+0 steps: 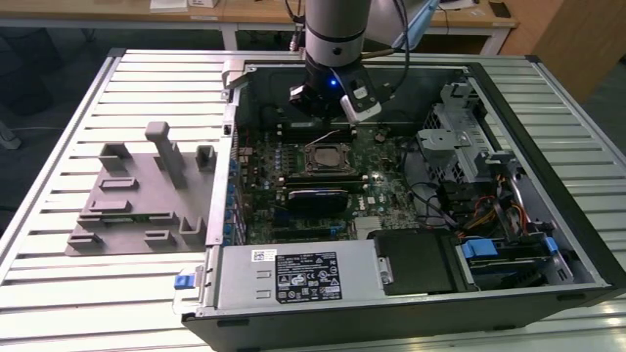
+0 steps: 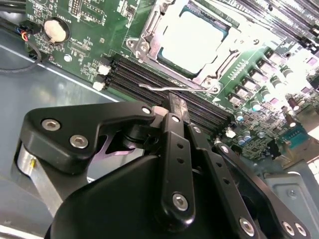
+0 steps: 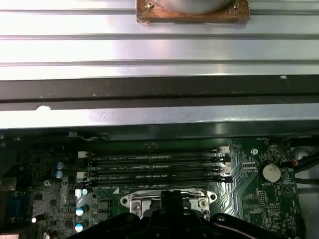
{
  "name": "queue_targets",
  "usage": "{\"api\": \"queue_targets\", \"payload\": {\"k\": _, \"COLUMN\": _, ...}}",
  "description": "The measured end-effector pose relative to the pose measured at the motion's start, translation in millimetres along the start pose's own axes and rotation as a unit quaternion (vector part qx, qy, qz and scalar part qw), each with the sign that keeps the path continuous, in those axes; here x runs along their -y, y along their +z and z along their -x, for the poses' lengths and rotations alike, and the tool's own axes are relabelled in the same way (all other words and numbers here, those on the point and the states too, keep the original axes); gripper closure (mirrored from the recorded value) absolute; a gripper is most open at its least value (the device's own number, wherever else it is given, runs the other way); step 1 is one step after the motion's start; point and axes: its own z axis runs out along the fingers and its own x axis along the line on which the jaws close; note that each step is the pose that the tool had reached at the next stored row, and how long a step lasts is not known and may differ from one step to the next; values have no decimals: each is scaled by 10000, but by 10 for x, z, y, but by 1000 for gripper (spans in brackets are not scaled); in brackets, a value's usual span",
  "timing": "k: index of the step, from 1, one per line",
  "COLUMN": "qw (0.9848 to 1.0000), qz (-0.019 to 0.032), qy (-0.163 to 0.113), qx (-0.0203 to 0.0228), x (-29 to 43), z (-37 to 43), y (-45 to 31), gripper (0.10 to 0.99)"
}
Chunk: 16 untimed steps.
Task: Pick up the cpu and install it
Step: 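Install the first cpu locking lever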
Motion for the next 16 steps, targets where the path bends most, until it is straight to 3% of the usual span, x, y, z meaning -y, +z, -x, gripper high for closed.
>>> {"api": "queue_targets", "payload": {"k": 4, "qw": 10000, "qz": 0, "qy": -2, "qx": 5, "x": 1, "z": 0, "y": 10, "gripper": 980}}
{"api": "queue_targets", "payload": {"k": 7, "qw": 10000, "qz": -5, "qy": -10, "qx": 47, "x": 7, "z": -2, "y": 35, "gripper": 980}}
{"api": "queue_targets", "payload": {"k": 16, "qw": 9993, "qz": 2, "qy": -78, "qx": 365, "x": 21, "z": -28, "y": 93, "gripper": 980}}
